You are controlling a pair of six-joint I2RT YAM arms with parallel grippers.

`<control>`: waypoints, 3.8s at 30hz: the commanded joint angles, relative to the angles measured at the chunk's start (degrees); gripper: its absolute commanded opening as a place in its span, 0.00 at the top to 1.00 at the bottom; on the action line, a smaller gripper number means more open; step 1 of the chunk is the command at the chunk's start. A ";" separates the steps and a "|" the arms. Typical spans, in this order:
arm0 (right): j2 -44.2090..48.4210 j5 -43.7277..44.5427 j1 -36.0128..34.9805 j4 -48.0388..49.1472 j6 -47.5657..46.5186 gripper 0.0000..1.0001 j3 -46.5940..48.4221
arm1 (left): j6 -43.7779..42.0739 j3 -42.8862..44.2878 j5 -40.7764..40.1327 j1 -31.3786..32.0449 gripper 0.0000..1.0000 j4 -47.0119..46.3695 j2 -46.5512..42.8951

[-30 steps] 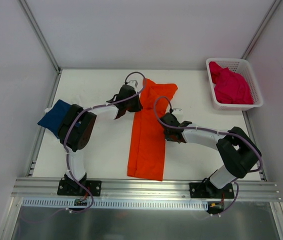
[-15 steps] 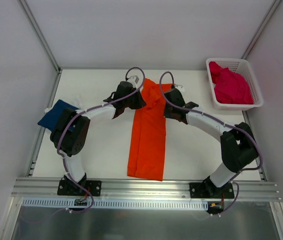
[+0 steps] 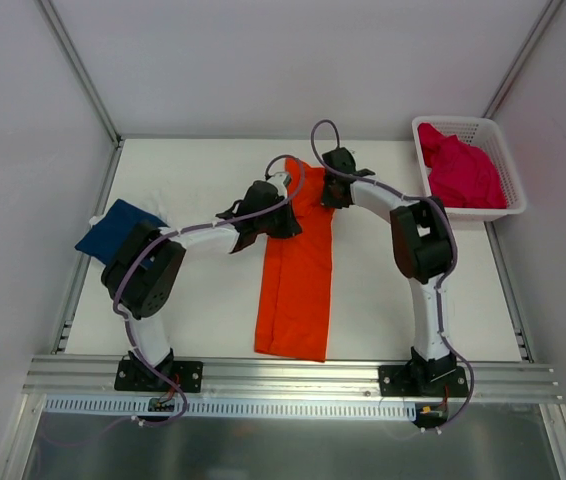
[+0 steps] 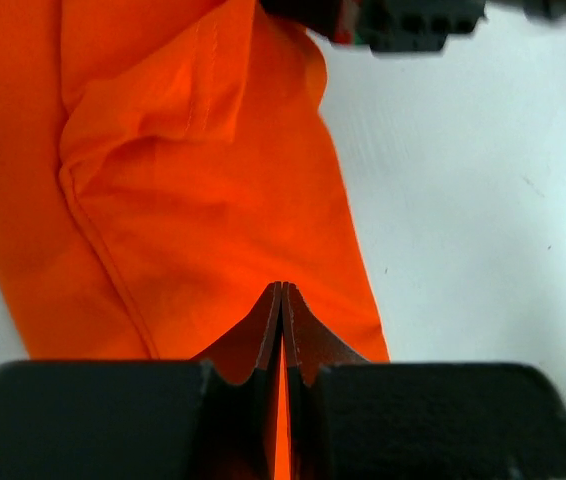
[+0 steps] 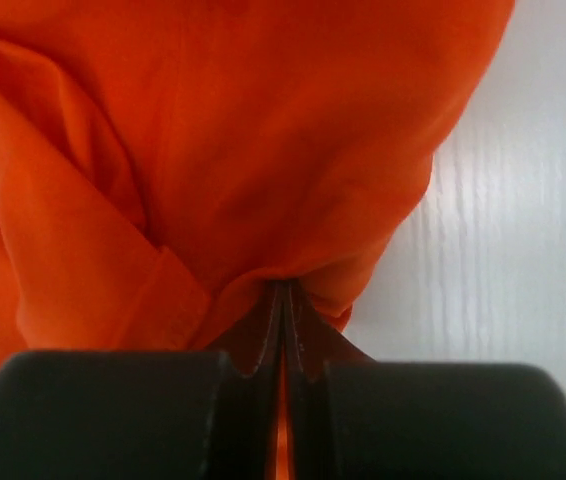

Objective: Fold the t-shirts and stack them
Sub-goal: Rotate the tshirt 90 degrees

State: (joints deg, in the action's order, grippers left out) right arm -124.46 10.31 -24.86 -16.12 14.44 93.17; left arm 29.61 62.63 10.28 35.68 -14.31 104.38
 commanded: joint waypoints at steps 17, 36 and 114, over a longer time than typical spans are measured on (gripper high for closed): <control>-12.39 0.34 3.50 -10.17 -3.63 1.00 26.20 | -0.43 -10.86 -4.48 0.70 1.00 -3.27 -12.62; 1.68 -14.43 2.54 -0.40 -4.24 0.99 16.52 | 2.39 -1.81 -13.70 0.62 1.00 0.42 0.21; -13.80 -18.04 3.50 1.61 -3.54 0.99 30.16 | -0.78 8.12 -14.33 -3.78 1.00 2.88 11.46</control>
State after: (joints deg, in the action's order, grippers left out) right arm -139.63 -6.87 -21.61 -15.49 11.86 124.81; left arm 29.34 71.75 -4.93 32.51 -12.19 117.47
